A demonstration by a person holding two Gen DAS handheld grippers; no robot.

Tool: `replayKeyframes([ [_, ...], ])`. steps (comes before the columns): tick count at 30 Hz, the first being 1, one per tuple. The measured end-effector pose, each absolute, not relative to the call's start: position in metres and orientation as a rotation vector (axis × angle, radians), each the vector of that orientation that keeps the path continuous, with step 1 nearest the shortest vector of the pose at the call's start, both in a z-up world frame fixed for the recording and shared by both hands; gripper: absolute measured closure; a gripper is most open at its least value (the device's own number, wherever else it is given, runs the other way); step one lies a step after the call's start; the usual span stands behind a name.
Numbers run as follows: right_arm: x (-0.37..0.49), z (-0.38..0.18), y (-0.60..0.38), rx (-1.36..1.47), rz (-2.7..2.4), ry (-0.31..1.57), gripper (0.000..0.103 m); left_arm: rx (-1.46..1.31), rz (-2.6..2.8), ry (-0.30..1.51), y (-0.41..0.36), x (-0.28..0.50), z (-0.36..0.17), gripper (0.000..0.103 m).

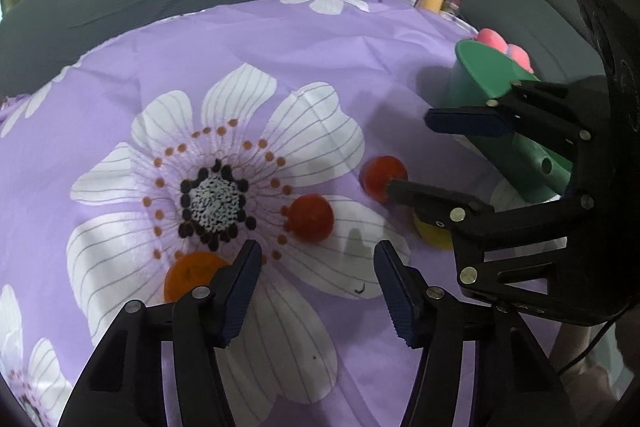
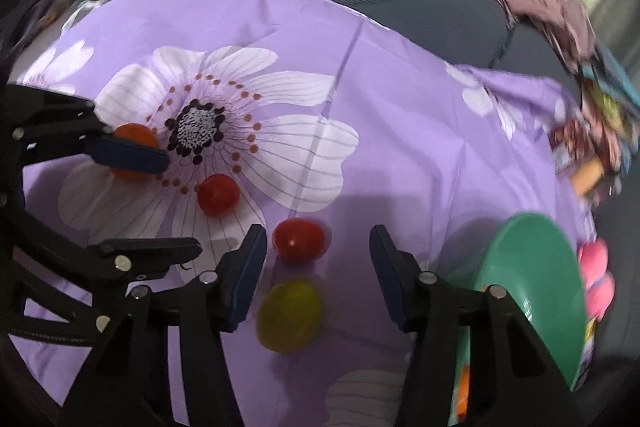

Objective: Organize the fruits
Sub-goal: 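Close the left tool on a red cherry tomato while the right tool grasps the other tomato, then lift both held cherry tomatoes and carry them toward the green bowl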

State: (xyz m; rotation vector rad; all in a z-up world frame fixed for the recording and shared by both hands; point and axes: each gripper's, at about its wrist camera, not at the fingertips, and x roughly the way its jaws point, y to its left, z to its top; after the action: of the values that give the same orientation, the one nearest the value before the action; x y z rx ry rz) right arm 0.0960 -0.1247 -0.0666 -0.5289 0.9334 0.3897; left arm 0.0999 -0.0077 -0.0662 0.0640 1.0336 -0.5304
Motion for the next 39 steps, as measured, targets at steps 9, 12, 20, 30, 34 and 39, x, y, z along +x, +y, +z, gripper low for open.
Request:
replayKeyframes([
  [9,0.115,-0.08,-0.119,-0.608,0.498,1.075,0.059,0.041,-0.566,1.026,0.0,0.104,-0.064,0.045],
  [12,0.122,-0.084,-0.118,-0.604,0.511,1.114,0.061,0.029,-0.562,1.029,0.001,0.109,-0.064,0.045],
  [20,0.128,-0.092,-0.118,-0.606,0.555,1.155,0.07,0.073,-0.545,1.049,-0.011,0.122,-0.071,0.05],
  [30,0.119,-0.085,-0.129,-0.533,0.527,1.098,0.07,0.14,-0.538,1.081,-0.023,0.13,-0.076,0.066],
  [34,0.115,-0.083,-0.133,-0.524,0.519,1.07,0.07,0.163,-0.543,1.104,-0.031,0.136,-0.079,0.068],
  [39,0.106,-0.071,-0.138,-0.495,0.509,1.024,0.07,0.18,-0.509,1.117,-0.039,0.138,-0.081,0.075],
])
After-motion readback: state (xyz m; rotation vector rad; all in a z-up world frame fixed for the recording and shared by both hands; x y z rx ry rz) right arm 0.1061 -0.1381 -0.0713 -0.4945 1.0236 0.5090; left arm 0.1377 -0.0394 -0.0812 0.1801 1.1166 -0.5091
